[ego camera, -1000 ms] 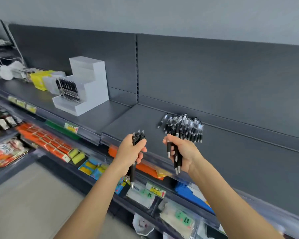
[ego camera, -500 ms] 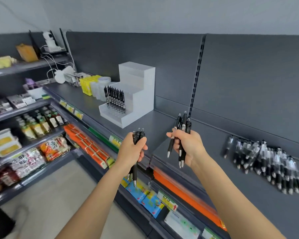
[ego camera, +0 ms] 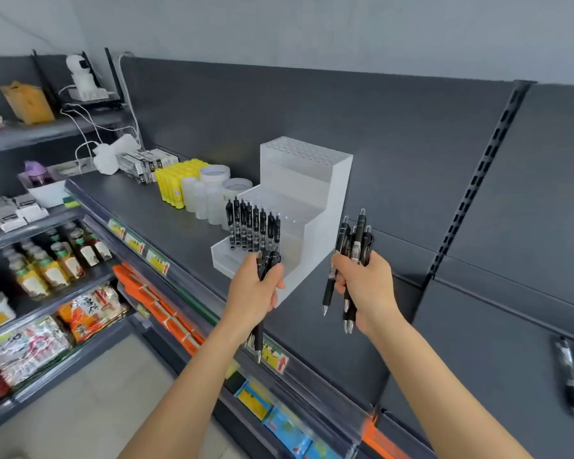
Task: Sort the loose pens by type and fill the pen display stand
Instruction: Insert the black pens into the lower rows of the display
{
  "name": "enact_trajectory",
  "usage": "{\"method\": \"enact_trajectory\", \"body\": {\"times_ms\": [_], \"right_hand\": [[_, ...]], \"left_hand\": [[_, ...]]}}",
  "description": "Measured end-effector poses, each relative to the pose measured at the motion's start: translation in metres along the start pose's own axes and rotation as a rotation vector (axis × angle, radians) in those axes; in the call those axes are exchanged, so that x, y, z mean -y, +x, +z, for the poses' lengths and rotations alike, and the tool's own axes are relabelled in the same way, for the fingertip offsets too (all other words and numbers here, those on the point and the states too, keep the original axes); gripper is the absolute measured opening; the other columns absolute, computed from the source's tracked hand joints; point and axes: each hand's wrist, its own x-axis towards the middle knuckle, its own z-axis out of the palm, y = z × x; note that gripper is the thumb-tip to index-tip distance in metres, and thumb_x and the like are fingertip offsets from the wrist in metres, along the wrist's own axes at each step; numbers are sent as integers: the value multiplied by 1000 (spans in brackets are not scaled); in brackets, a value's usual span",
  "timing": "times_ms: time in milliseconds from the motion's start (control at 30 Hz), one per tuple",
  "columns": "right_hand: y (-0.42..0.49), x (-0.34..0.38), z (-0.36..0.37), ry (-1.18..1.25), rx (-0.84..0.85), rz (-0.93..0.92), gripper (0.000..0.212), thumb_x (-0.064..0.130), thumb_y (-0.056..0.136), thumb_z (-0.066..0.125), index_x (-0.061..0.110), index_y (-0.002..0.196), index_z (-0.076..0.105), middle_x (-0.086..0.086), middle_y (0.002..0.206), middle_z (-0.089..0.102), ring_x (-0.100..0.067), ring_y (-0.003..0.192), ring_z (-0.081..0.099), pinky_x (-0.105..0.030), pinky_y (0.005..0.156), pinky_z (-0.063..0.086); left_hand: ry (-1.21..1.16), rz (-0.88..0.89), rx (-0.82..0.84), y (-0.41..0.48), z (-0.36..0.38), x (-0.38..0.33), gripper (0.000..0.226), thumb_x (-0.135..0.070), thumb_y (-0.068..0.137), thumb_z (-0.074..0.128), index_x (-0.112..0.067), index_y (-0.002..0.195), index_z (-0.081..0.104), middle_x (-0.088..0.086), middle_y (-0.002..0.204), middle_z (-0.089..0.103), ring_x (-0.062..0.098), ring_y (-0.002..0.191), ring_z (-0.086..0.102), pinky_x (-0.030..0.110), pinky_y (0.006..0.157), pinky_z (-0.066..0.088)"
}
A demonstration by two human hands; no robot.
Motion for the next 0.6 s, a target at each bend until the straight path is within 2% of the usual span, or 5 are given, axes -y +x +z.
{"method": "enact_trajectory", "body": {"times_ms": [233,367,467,600], "right_hand": [[22,-8,74,-124,-237,-160,26,5,81,60,12,67,39,-7,56,37,-18,51,28,-28,46,27],[30,-17,101,-176,-377,-172,29,5,83,57,14,66,35,-4,55,38,-18,50,28,-27,46,28],[33,-21,113,-162,-451,-169,30,2,82,53,16,65,33,-1,57,36,-18,51,28,-28,46,29],[39,-25,121,-202,-516,-208,26,7,80,57,16,66,37,-4,59,42,-19,54,33,-30,50,33]], "left_hand": [[51,34,157,73,-55,30,15,-24,98,51,-10,98,47,1,74,61,11,46,45,22,46,40],[42,30,294,101,-84,36,20,-23,97,52,-4,103,48,5,77,62,12,49,45,19,44,40],[78,70,395,115,-92,36,25,-25,96,52,-1,103,48,6,79,63,12,50,46,21,47,41],[62,113,436,129,-92,36,22,-25,95,51,-5,102,46,12,81,64,15,50,46,26,49,40]]}}
